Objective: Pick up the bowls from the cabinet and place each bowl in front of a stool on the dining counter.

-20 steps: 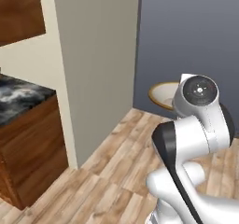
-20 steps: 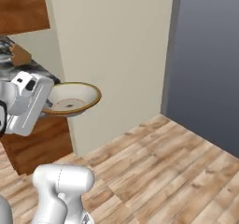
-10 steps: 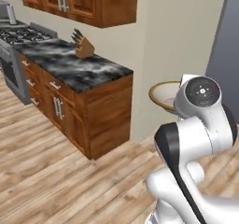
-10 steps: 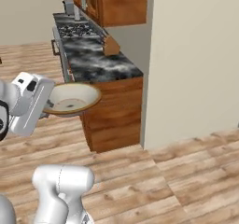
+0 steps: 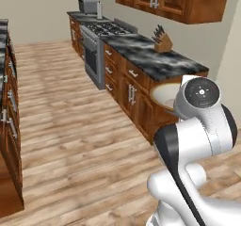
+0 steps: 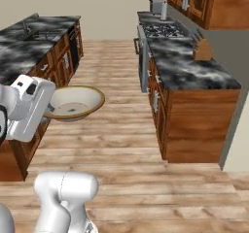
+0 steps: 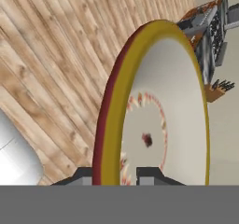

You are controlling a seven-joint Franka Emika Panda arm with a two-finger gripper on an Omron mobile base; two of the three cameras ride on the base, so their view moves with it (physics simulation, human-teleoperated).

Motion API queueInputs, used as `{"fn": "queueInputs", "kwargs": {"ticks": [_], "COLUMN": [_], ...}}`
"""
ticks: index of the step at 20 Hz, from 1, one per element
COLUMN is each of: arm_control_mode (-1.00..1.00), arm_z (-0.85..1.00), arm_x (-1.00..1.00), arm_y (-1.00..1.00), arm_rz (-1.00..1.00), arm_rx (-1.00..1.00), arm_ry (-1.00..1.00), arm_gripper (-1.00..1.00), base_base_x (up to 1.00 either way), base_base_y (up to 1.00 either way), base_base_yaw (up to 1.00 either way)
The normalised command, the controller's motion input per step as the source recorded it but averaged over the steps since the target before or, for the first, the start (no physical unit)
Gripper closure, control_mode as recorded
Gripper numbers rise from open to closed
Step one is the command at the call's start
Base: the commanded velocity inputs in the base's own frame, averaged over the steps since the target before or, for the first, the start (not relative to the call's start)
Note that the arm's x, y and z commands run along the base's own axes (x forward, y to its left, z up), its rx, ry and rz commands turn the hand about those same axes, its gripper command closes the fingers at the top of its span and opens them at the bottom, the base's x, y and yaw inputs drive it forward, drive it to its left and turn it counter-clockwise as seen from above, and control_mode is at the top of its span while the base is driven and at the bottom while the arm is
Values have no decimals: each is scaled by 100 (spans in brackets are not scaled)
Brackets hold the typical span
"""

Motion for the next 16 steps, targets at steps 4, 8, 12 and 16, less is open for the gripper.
{"fn": "queueInputs", "kwargs": {"ticks": [4,8,12,16], "arm_control_mode": [100,100,100,100], "arm_z": [0,0,0,0], "arm_x": [0,0,0,0], "arm_y": [0,0,0,0], "arm_rz": [0,0,0,0], "arm_rx": [0,0,0,0], "arm_ry": [0,0,0,0], "arm_gripper": [100,100,100,100], "base_base_x": [-35,-16,-9,-13], "base_base_y": [63,100,100,100], "base_base_yaw": [48,29,9,3]}}
